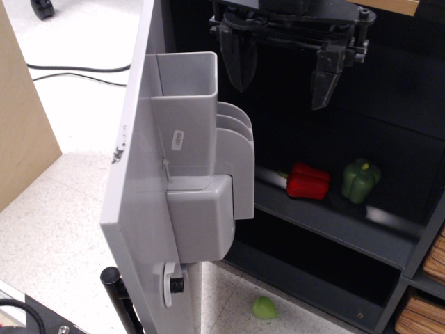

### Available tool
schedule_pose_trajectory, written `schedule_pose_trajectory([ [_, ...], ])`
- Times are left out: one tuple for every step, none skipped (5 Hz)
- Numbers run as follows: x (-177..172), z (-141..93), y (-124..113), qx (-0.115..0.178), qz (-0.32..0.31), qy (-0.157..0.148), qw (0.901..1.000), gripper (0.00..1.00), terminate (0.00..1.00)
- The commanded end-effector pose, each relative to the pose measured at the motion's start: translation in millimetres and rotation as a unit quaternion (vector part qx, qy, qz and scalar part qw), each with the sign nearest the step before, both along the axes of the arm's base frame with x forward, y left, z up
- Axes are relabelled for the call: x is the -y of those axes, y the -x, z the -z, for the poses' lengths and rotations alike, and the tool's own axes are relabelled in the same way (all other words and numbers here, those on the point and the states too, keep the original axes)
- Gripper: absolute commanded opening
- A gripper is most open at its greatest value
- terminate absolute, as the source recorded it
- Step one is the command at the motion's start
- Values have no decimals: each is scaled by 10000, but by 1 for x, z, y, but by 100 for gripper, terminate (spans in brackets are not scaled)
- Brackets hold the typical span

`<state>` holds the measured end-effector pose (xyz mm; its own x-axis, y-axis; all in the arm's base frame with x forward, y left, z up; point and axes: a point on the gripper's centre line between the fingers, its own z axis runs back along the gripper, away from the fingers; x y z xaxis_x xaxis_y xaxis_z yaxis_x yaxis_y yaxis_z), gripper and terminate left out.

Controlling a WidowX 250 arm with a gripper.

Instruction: Close fridge

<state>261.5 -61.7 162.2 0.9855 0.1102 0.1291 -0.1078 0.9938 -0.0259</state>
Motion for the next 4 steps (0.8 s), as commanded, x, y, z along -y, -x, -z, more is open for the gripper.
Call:
schedule_pose_trajectory([
  [0,0,0,0,0,0,10000,100,0],
  [0,-20,17,268,40,106,9996,100,0],
  [-4,-34,36,245,10,179,9995,100,0],
  [-9,-47,64,409,49,48,9991,100,0],
])
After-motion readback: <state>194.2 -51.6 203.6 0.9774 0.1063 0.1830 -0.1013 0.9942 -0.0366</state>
